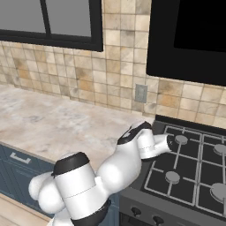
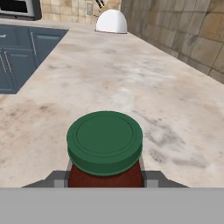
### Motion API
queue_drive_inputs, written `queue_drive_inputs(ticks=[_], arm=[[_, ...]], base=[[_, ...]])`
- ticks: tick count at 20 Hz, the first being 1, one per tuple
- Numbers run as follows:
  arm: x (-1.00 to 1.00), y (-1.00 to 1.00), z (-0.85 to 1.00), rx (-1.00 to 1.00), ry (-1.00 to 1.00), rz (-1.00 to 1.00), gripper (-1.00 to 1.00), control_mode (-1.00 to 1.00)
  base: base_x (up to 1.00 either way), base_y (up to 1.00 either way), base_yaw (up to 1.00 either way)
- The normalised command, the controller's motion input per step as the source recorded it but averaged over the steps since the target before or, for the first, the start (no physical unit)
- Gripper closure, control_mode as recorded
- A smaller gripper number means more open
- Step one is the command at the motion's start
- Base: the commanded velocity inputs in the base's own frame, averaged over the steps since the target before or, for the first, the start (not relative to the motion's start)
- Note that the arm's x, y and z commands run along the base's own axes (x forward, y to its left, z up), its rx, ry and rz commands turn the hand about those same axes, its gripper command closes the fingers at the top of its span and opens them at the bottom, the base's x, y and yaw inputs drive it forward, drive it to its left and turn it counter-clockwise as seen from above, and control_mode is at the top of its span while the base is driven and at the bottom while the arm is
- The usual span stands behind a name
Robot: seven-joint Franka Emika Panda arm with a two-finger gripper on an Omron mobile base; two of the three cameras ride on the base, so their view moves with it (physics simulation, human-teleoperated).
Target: Collect the paprika, ketchup, and shaker from the cabinet and place them next to the stove.
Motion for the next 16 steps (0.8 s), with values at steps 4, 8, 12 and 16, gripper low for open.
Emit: queue_drive_inputs(ticks=[4,8,12,16], arm=[[0.01,-0.01,-0.34,-0.01,0.00,0.00,1.00,-1.00],[0.08,0.01,-0.36,-0.01,0.00,0.00,1.00,-1.00],[0.06,0.00,-0.36,0.00,0.00,0.00,1.00,-1.00],[0.01,0.00,-0.30,0.00,0.00,0.00,-1.00,-1.00]], base=[[0.00,0.00,0.00],[0.00,0.00,0.00],[0.00,0.00,0.00],[0.00,0.00,0.00]])
